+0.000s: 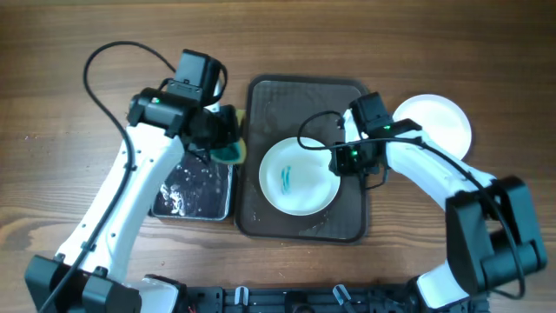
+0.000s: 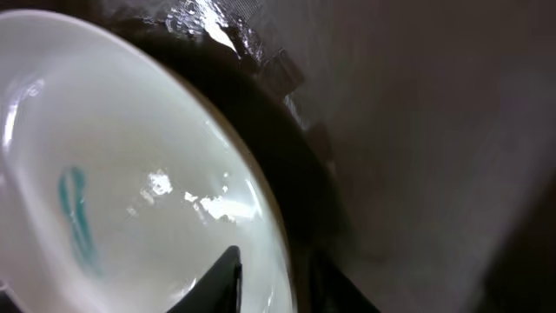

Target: Clean dirty plates on tray and stack at the side

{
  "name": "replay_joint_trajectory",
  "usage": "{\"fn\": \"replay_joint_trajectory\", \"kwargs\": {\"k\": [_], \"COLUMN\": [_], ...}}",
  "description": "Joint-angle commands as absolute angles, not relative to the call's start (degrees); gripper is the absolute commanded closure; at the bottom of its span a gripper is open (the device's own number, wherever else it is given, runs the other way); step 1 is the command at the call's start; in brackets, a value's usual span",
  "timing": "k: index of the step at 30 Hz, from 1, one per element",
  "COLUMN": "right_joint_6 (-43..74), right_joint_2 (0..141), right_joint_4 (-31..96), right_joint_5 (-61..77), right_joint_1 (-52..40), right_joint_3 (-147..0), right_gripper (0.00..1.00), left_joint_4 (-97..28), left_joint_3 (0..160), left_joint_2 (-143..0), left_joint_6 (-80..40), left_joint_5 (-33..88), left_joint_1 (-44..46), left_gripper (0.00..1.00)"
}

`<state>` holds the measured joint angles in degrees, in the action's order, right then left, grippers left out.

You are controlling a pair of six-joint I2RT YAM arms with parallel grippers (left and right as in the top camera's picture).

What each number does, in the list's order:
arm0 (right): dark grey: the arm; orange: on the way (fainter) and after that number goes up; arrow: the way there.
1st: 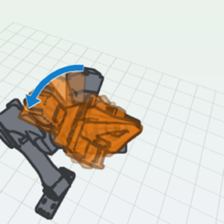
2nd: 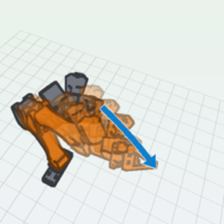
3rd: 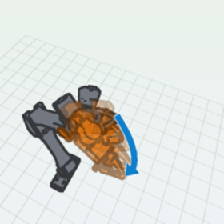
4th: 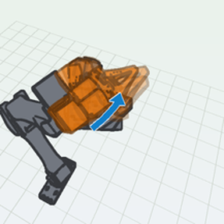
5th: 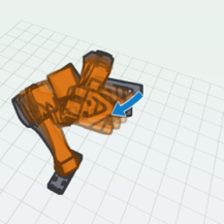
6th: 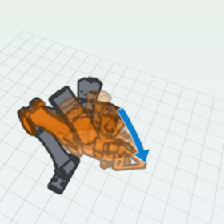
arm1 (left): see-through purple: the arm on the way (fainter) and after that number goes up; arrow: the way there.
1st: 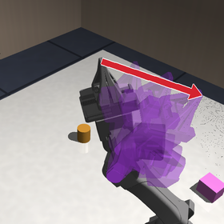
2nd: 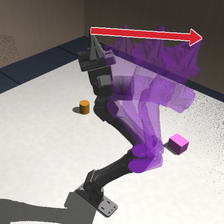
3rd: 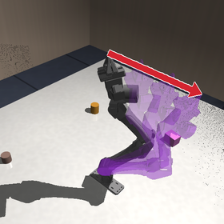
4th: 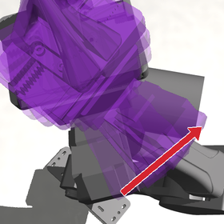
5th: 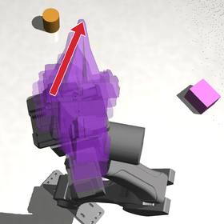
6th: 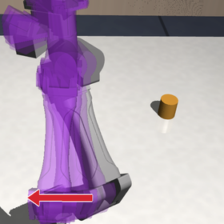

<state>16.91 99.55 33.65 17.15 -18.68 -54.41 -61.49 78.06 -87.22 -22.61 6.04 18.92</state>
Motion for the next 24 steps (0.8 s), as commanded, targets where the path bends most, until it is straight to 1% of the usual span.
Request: {"fn": "replay_joint_trajectory", "kwargs": {"k": [1,2,3,7,12,16,24], "right_joint_6": [20.5,21.7,22.3,22.6,22.7,25.3,25.5], "right_joint_2": [103.6,104.1,104.6,104.4,104.4,104.4,104.4], "right_joint_4": [32.6,32.6,32.6,32.5,32.9,33.5,33.5], "right_joint_5": [16.0,14.9,14.3,14.2,13.2,11.8,11.6], "right_joint_1": [-19.2,-19.2,-19.2,-19.2,-19.2,-19.2,-19.2], "right_joint_3": [-54.7,-54.7,-54.7,-54.7,-54.7,-54.7,-54.7], "right_gripper": [0.86,0.92,0.95,0.96,0.96,0.96,0.96], "left_joint_4": [-59.9,-59.7,-59.4,-56.6,-49.5,-45.6,-41.1], "left_joint_3": [78.9,78.9,78.9,77.2,74.2,72.9,72.8], "left_joint_2": [-89.9,-90.4,-91.3,-94.3,-98.8,-102.5,-112.2], "left_joint_6": [-23.6,-23.6,-24.0,-27.1,-27.5,-27.4,-27.6], "left_joint_5": [10.4,10.8,10.9,11.4,17.6,17.3,15.4], "left_joint_1": [21.2,21.6,22.3,24.2,28.0,31.3,35.6], "left_gripper": [0.96,0.96,0.96,0.96,0.96,0.96,0.96]}}
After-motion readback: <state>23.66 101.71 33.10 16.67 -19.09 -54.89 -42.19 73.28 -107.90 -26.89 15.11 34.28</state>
